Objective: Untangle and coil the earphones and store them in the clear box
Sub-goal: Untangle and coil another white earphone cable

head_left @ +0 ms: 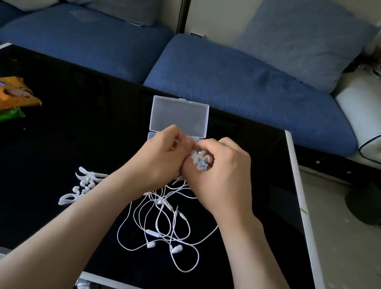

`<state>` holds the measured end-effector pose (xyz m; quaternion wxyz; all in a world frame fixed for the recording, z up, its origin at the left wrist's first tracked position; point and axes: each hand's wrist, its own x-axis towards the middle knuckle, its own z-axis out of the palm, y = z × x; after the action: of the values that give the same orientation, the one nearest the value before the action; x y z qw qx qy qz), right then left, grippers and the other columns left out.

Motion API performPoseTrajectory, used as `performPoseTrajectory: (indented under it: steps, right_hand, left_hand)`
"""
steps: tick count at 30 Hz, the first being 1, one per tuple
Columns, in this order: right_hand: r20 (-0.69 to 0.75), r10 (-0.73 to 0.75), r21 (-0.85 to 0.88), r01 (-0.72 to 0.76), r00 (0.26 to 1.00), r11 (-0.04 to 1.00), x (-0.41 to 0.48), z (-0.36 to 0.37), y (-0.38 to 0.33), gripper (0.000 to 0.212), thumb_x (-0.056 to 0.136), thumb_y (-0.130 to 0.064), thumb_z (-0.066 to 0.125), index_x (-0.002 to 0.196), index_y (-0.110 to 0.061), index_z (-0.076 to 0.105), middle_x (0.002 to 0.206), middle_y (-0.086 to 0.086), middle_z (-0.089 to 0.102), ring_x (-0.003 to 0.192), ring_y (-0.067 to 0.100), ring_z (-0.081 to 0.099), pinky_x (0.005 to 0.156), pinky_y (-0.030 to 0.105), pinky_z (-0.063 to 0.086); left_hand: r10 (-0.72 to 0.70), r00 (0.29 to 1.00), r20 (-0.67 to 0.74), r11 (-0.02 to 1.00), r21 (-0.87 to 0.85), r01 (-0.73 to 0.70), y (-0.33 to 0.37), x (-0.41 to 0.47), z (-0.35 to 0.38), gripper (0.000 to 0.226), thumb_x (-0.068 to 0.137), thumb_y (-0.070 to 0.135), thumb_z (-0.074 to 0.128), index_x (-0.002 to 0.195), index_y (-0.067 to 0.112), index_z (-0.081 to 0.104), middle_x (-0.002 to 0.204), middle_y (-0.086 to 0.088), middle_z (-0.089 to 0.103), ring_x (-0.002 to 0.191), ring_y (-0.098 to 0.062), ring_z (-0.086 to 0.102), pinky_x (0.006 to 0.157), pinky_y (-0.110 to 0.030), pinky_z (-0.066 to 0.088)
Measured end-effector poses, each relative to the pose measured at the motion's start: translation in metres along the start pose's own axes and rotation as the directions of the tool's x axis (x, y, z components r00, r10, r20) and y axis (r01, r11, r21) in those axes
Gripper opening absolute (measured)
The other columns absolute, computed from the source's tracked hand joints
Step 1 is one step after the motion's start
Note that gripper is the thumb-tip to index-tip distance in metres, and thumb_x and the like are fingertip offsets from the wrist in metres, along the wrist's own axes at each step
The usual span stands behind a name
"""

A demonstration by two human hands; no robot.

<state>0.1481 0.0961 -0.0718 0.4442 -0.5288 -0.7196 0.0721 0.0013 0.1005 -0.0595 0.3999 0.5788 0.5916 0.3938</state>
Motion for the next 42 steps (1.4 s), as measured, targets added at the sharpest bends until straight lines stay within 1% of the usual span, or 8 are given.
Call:
performPoseTrajectory:
  steps: [9,16,22,26,30,34,38,42]
  right_hand:
    - [0.036,-0.038,0.017,0.037,0.999,0.999,0.001,0.001,0.005,0.008,0.090,-0.023,0.079,0.096,-0.021,0.082,0.086,-0.003,0.056,0.066,0.011,0.060,0.059,0.031,0.052]
    - [0.097,-0.014,0.110,0.003,0.995,0.994,0.001,-0.001,0.002,0.034,0.089,-0.007,0.069,0.119,-0.022,0.074,0.091,-0.005,0.064,0.076,0.006,0.065,0.071,0.022,0.056]
    - [0.109,0.175,0.286,-0.199,0.979,0.937,0.004,0.001,0.000,0.036,0.092,-0.021,0.085,0.122,-0.022,0.065,0.082,-0.010,0.072,0.070,0.009,0.072,0.065,0.023,0.059]
    - [0.124,0.212,0.332,-0.242,0.969,0.912,0.007,0.001,0.003,0.027,0.090,-0.023,0.085,0.115,-0.023,0.075,0.088,-0.007,0.075,0.070,0.012,0.074,0.066,0.027,0.061]
    - [0.177,0.173,0.303,-0.221,0.969,0.927,0.006,0.001,0.006,0.045,0.080,-0.010,0.083,0.123,-0.024,0.076,0.106,-0.005,0.068,0.076,0.010,0.074,0.068,0.024,0.059]
    - [0.101,0.092,0.240,-0.114,0.991,0.964,0.005,0.000,0.007,0.044,0.084,-0.009,0.082,0.125,-0.025,0.078,0.117,-0.003,0.058,0.085,0.004,0.066,0.077,0.010,0.048]
    - [0.066,0.103,0.191,-0.113,0.993,0.975,0.007,-0.002,0.007,0.042,0.085,-0.024,0.083,0.125,-0.035,0.076,0.123,-0.011,0.061,0.114,0.004,0.063,0.097,0.018,0.050]
    - [0.137,0.202,0.331,-0.238,0.970,0.913,0.008,-0.003,0.004,0.042,0.088,-0.029,0.087,0.128,-0.024,0.075,0.105,-0.012,0.078,0.093,0.003,0.076,0.082,0.026,0.063]
  left_hand:
    - [-0.121,0.991,0.051,0.962,-0.239,0.129,0.005,0.001,-0.003,0.035,0.111,0.030,0.052,0.085,0.006,0.059,0.050,0.007,0.055,0.054,-0.017,0.059,0.080,-0.053,0.066]
    - [-0.092,0.996,0.019,0.977,-0.190,0.094,0.001,0.003,-0.007,0.022,0.109,0.023,0.052,0.097,0.012,0.066,0.060,0.007,0.064,0.064,-0.017,0.063,0.089,-0.060,0.059]
    - [-0.027,0.997,0.071,0.989,-0.143,0.037,0.000,0.001,-0.005,0.020,0.110,0.030,0.052,0.111,0.027,0.071,0.080,-0.001,0.072,0.075,-0.018,0.067,0.094,-0.061,0.058]
    - [-0.017,0.993,0.114,0.993,-0.115,0.031,0.005,-0.001,-0.007,0.023,0.106,0.038,0.055,0.106,0.025,0.073,0.100,-0.007,0.078,0.102,-0.026,0.072,0.104,-0.050,0.054]
    - [0.029,0.983,0.180,0.989,-0.145,-0.003,0.007,-0.005,-0.010,0.016,0.103,0.040,0.067,0.113,0.030,0.073,0.095,-0.001,0.081,0.091,-0.015,0.077,0.092,-0.034,0.056]
    - [0.107,0.979,0.174,0.985,-0.152,-0.080,0.003,-0.004,-0.011,0.021,0.099,0.049,0.069,0.112,0.032,0.072,0.097,-0.026,0.074,0.080,-0.028,0.062,0.081,-0.047,0.049]
    - [0.084,0.980,0.181,0.973,-0.228,-0.041,0.001,-0.004,-0.009,0.015,0.107,0.034,0.062,0.117,0.028,0.072,0.101,-0.015,0.078,0.103,-0.045,0.072,0.104,-0.062,0.053]
    - [0.025,0.983,0.181,0.937,-0.348,0.040,-0.002,-0.001,-0.008,0.021,0.110,0.023,0.057,0.125,0.015,0.070,0.113,-0.019,0.077,0.110,-0.042,0.074,0.106,-0.057,0.055]
